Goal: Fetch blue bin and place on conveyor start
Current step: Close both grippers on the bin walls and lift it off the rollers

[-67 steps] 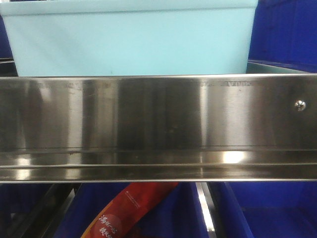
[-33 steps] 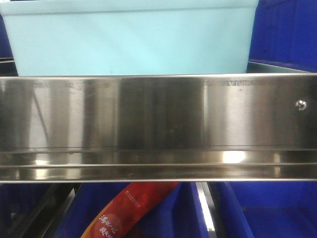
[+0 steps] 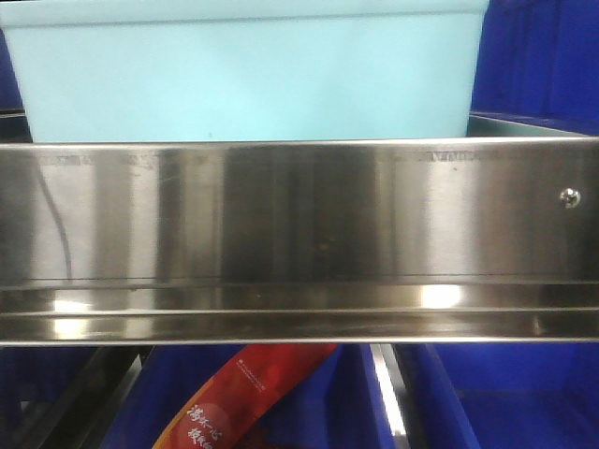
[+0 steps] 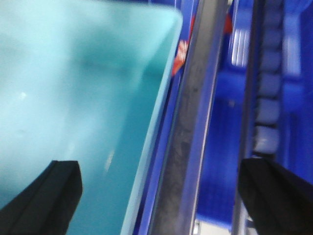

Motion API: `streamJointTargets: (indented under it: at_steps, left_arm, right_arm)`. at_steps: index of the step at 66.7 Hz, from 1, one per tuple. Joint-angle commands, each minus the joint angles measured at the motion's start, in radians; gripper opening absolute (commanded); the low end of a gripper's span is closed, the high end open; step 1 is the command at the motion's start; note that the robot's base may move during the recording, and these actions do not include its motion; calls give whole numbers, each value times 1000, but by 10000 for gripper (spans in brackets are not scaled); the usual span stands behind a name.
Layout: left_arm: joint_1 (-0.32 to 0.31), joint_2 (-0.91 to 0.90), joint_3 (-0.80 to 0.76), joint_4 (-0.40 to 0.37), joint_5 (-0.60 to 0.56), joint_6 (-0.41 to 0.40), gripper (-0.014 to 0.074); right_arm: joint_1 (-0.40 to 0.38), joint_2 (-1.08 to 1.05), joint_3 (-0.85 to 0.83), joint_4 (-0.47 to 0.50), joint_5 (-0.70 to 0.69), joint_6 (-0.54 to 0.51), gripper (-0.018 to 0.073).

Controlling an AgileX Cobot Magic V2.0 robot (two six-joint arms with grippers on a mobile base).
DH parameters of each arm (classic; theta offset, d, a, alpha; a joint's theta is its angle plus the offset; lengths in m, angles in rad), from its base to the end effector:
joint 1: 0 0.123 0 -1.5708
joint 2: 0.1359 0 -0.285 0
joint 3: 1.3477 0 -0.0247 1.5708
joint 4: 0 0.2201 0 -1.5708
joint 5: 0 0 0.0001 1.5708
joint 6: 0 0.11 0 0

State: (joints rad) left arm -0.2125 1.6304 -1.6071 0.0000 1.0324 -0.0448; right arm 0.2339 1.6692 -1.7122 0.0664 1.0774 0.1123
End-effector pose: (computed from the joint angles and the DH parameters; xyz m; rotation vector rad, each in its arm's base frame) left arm 0.3281 -0.0708 0.3506 0.2129 2.5335 -0.1013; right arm 0.3344 0.0863 0.3641 -0.1378 2.5259 0.2259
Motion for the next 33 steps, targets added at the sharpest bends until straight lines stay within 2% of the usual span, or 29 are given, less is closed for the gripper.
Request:
streamJointTargets:
  at_steps: [1, 12, 17, 21, 24, 25, 32, 33]
  left_arm:
    - [-6, 31, -10, -17, -35, -11, 477]
    - [-6, 83, -10, -22, -47, -11, 475]
    - [-6, 85, -10, -22, -45, -11, 465]
    - [-6, 85, -10, -22, -45, -11, 421]
    - [-6, 85, -10, -22, -45, -11, 357]
    - [-6, 85, -10, -22, -45, -11, 330]
    - [-6, 85, -10, -22, -45, -11, 111]
    - [-6, 85, -10, -22, -45, -11, 52]
  right_arm:
    - [-1, 43, -10, -14, 0, 3, 547]
    - [-1, 107, -10, -14, -12, 3, 533]
    - [-1, 122, -10, -14, -17, 3, 466]
    - [-1, 134, -10, -14, -19, 3, 360]
    - [-1, 139, -10, -14, -21, 3, 254]
    - [-1, 139, -10, -14, -21, 3, 235]
    - [-1, 148, -10, -14, -22, 3, -75]
    - [-1, 148, -10, -14, -22, 3, -114]
